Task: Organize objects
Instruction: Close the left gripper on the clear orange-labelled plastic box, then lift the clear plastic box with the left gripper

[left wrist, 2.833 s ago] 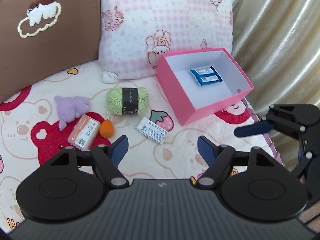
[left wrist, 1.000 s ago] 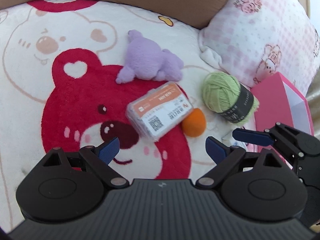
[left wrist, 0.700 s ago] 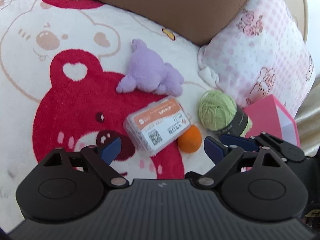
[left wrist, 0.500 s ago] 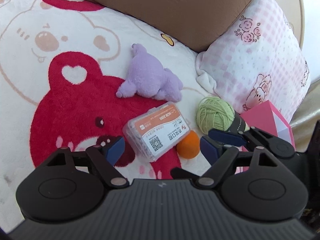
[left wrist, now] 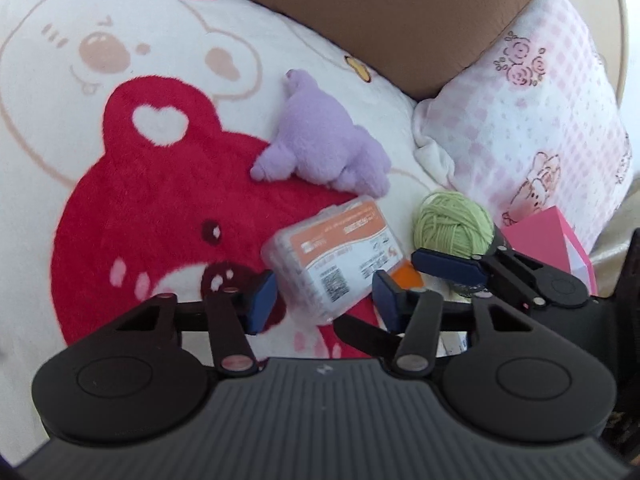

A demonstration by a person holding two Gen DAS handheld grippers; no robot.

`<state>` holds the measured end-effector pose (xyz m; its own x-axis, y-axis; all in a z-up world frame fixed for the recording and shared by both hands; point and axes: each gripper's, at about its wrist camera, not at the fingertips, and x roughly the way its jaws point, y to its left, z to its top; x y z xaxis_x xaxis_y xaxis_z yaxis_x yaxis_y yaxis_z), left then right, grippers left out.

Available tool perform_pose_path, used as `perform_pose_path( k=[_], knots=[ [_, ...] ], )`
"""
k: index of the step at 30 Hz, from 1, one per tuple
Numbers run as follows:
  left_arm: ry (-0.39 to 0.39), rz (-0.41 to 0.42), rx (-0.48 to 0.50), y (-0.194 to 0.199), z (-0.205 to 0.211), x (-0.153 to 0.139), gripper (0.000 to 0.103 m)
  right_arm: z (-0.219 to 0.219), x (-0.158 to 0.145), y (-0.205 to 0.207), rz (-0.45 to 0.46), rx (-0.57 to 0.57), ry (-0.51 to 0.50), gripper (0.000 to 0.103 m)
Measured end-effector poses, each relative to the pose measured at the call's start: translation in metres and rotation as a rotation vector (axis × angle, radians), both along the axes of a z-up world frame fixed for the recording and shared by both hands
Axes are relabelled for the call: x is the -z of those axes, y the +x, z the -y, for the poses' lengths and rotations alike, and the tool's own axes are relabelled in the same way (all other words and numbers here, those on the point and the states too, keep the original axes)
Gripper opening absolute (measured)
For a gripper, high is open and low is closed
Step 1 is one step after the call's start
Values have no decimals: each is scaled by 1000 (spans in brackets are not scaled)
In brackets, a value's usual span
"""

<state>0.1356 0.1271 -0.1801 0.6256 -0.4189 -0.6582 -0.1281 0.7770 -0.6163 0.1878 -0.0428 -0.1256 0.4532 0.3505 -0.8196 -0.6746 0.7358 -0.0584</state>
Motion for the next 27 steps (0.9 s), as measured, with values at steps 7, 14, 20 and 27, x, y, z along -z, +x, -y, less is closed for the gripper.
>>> perform_pose_path(
  k=[7,14,20,27],
  knots=[
    [-28,-31,-30,5,-6,13,49,-4,8,3,8,-39,-36,88],
    [-32,-18,-54,6,-7,17,50,-18,19,13,-25,-84,-56,91],
    [-35,7,-61,8,-7,15,50,-24,20,11,-8,-75,-63,91],
    [-42,10,-40,8,-9,5,52,-24,9,1,29,-36,-44,91]
  ],
)
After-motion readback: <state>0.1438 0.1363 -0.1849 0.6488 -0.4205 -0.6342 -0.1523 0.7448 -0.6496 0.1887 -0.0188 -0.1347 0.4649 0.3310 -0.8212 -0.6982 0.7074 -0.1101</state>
